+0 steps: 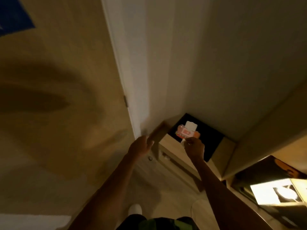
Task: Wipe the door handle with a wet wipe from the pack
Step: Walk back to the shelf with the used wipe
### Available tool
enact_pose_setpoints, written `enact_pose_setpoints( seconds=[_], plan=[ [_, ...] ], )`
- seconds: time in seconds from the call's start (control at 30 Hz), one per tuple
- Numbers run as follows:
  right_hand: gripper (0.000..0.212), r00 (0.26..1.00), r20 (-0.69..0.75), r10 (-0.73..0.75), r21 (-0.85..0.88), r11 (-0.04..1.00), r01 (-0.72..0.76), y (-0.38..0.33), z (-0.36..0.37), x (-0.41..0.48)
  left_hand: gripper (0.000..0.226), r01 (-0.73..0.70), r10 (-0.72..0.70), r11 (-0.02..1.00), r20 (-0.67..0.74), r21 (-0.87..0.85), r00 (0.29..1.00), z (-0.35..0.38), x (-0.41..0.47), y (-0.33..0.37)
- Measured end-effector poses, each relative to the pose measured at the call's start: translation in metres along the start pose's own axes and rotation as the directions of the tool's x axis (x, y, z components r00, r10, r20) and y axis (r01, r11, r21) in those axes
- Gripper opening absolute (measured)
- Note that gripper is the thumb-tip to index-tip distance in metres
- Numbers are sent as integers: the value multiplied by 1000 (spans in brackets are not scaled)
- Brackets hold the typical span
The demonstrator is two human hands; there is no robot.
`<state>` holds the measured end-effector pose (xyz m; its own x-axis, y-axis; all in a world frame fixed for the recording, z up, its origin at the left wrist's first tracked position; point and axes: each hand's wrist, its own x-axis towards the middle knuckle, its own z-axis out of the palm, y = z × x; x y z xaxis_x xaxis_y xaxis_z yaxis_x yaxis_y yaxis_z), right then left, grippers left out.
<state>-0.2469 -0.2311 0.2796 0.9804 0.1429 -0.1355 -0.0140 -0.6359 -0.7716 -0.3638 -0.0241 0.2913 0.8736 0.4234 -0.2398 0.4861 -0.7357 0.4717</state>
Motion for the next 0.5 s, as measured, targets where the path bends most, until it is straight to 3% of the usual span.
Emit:
enact_pose_setpoints(
  seconds=[0.1,0.33,0.5],
  plan=[
    [19,993,-8,119,5,993,-119,35,-25,23,61,-65,61,998,149,25,987,24,31,39],
    [15,941,-143,306,17,952,-306,78,-51,84,62,-217,160,965,327,148,932,73,114,91],
    [20,913,-166,372,-97,916,-390,99,-52,145,59,-256,215,965,386,57,897,92,186,116]
  ],
)
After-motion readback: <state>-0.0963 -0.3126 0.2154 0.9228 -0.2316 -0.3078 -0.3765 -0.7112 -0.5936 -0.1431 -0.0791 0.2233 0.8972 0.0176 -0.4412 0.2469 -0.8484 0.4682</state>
